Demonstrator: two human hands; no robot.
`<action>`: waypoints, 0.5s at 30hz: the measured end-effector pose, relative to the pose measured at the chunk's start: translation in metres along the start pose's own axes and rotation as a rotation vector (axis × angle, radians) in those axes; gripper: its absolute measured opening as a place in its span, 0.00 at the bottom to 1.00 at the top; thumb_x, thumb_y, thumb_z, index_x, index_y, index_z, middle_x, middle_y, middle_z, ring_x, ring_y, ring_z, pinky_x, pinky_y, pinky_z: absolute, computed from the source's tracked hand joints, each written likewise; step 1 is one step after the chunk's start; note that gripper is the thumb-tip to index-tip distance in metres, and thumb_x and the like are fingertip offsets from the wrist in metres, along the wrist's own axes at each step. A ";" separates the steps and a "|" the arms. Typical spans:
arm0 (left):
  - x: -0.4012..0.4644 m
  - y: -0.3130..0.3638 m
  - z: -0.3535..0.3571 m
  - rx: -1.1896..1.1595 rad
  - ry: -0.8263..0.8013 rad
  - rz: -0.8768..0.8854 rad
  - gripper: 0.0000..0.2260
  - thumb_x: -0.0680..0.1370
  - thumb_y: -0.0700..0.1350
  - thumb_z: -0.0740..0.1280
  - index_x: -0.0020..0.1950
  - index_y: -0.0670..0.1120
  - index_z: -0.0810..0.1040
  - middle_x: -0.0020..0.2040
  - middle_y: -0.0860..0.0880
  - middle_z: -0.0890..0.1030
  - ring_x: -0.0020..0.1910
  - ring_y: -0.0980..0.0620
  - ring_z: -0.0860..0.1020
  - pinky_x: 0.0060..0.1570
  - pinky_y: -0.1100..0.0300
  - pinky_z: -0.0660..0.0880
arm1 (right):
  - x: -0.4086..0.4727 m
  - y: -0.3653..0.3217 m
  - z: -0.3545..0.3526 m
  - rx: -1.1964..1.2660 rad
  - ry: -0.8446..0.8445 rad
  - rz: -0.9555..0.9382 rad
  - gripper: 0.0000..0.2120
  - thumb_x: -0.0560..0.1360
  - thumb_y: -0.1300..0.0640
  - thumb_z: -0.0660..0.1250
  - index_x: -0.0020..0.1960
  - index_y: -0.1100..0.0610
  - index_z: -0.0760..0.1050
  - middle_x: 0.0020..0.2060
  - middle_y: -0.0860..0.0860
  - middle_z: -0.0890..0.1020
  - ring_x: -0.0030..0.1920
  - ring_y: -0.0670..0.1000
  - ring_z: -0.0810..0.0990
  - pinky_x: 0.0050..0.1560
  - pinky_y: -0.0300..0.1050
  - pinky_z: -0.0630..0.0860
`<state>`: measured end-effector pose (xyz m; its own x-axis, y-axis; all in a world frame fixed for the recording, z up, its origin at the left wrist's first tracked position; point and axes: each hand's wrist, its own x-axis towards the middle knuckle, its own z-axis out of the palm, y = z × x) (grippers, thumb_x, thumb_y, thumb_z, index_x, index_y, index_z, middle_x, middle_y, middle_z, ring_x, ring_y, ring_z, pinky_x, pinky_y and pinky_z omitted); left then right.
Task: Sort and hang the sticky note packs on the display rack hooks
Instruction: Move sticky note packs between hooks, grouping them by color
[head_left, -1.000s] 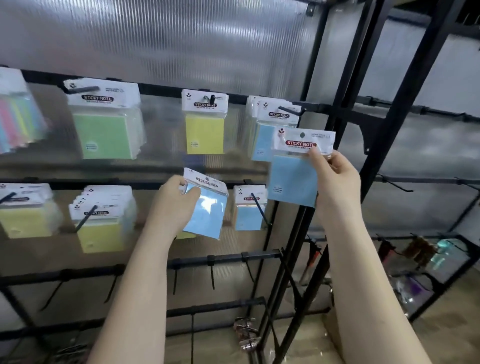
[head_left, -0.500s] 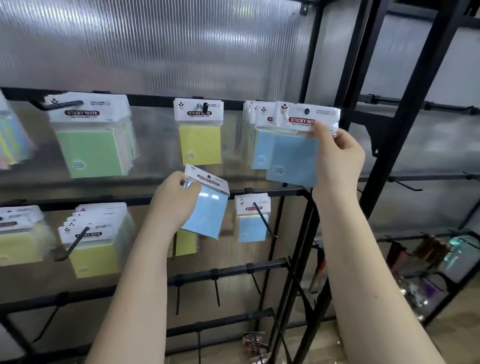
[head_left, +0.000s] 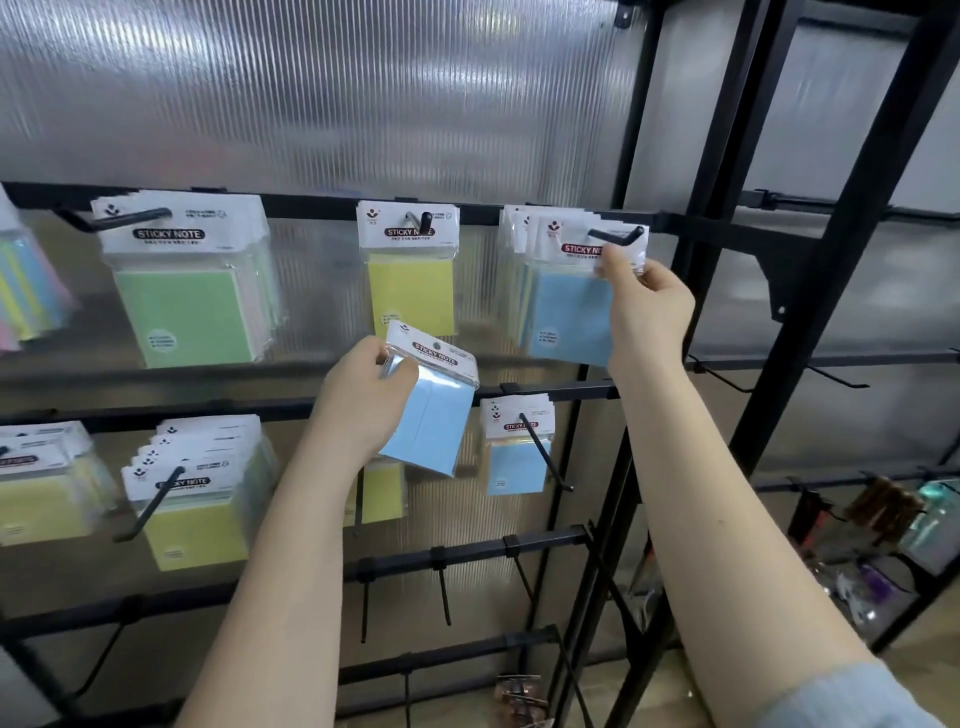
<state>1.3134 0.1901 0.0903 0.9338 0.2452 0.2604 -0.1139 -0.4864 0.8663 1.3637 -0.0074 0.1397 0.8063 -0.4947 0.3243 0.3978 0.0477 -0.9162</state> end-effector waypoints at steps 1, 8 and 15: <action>0.001 0.000 0.001 0.001 0.000 0.004 0.08 0.80 0.47 0.59 0.40 0.48 0.68 0.39 0.54 0.74 0.33 0.56 0.71 0.25 0.64 0.62 | 0.005 0.003 0.004 -0.012 0.010 0.002 0.13 0.74 0.53 0.70 0.35 0.56 0.71 0.30 0.48 0.69 0.31 0.46 0.65 0.26 0.33 0.62; 0.003 0.004 0.004 -0.131 -0.013 0.079 0.07 0.81 0.47 0.59 0.50 0.45 0.72 0.44 0.52 0.78 0.37 0.54 0.74 0.27 0.65 0.68 | 0.029 0.016 0.024 -0.044 0.100 -0.045 0.11 0.71 0.52 0.74 0.47 0.56 0.76 0.37 0.46 0.77 0.37 0.44 0.73 0.39 0.32 0.71; 0.000 0.015 0.011 -0.394 0.030 0.187 0.06 0.80 0.43 0.60 0.47 0.51 0.75 0.45 0.53 0.82 0.44 0.51 0.79 0.39 0.58 0.71 | 0.026 0.023 0.013 0.007 0.179 -0.101 0.09 0.73 0.54 0.71 0.50 0.55 0.76 0.43 0.45 0.79 0.44 0.42 0.77 0.45 0.31 0.73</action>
<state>1.3154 0.1734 0.0983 0.8752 0.2107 0.4355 -0.4063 -0.1686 0.8981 1.3993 -0.0082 0.1301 0.6715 -0.6437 0.3671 0.4762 -0.0047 -0.8793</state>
